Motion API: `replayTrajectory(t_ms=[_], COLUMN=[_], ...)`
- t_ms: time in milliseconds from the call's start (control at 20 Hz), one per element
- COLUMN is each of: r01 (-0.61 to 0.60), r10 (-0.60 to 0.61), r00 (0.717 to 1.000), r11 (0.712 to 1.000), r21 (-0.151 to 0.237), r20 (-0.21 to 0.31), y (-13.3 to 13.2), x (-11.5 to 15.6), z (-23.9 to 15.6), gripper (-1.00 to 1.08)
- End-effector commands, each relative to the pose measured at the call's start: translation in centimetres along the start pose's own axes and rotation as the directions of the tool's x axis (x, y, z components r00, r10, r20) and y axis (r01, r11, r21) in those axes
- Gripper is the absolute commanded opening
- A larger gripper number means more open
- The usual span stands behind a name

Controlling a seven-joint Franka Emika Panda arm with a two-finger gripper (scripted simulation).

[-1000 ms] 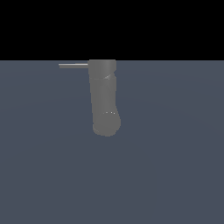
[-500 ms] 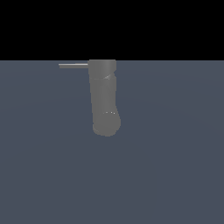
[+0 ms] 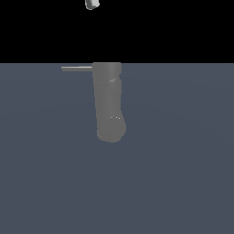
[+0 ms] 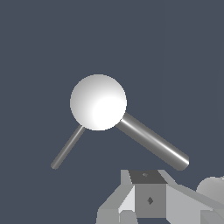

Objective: Turn on the faucet by rotating a designated handle.

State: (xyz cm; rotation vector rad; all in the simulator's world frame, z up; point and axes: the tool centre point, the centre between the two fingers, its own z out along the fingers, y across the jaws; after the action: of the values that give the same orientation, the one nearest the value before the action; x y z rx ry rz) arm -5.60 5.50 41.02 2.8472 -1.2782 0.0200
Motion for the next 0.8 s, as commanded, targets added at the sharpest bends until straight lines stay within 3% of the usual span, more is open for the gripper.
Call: replayTrajectory(t_ms=[0, 350, 750], r01=[-0.052, -0.192, -0.348], r10=[0.052, 0.192, 0.348], r00=[0.999, 0.981, 0.938], r11=[0.999, 0.981, 0.938], r21=[0.001, 0.002, 0.003], r20=[0.000, 0.003, 0.008], y=[-1.3, -4.9, -8.9], x=[0.1, 0.3, 0.1], z=[0.9, 3.6, 7.1], gripper=[-1.00, -1.00, -1.00])
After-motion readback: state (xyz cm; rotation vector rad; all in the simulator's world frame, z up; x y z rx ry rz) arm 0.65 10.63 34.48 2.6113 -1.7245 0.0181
